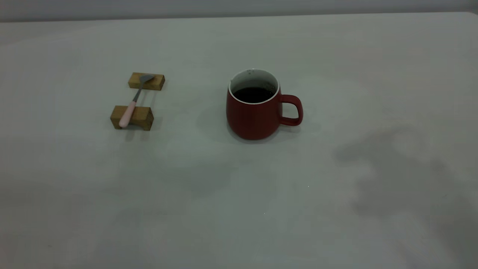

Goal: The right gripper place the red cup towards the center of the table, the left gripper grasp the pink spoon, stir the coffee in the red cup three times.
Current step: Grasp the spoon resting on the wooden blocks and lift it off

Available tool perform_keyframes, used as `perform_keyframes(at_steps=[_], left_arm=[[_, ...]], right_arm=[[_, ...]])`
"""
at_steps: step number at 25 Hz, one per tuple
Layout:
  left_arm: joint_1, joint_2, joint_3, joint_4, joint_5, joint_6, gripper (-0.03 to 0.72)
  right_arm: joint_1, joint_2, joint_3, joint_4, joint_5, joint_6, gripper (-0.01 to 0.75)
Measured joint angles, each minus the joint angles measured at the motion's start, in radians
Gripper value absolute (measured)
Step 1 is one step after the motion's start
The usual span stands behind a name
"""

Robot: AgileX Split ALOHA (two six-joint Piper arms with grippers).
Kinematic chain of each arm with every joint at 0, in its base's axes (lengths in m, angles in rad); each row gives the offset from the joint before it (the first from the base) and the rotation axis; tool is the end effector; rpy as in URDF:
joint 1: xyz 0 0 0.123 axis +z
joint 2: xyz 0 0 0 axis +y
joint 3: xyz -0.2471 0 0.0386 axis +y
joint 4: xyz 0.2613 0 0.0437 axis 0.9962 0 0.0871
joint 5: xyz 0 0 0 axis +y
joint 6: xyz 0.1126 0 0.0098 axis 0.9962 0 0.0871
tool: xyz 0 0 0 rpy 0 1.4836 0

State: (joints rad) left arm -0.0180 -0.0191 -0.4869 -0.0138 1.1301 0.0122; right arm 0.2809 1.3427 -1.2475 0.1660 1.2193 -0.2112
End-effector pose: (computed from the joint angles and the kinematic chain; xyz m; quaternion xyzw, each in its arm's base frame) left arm 0.0566 -0.0024 0.2639 0.0137 0.8692 -0.0083 0.4942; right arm 0.2680 0.0956 0.2861 -0.2248 0.9559 0.0875 0.1674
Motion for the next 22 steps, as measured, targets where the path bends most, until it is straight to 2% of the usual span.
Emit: perform_keyframes(at_steps=[9, 16, 22], left_arm=[[0.0, 0.0, 0.0, 0.0, 0.0, 0.0, 0.38], [0.0, 0.0, 0.0, 0.0, 0.0, 0.0, 0.38], [0.0, 0.0, 0.0, 0.0, 0.0, 0.0, 0.38]], right_arm=[[-0.002, -0.579, 0.405, -0.078, 0.018, 0.079, 0.593], [-0.138, -1.01, 0.65, -0.084, -0.036, 0.087, 0.593], [-0.209, -1.188, 0.749, -0.086, -0.097, 0.111, 0.593]])
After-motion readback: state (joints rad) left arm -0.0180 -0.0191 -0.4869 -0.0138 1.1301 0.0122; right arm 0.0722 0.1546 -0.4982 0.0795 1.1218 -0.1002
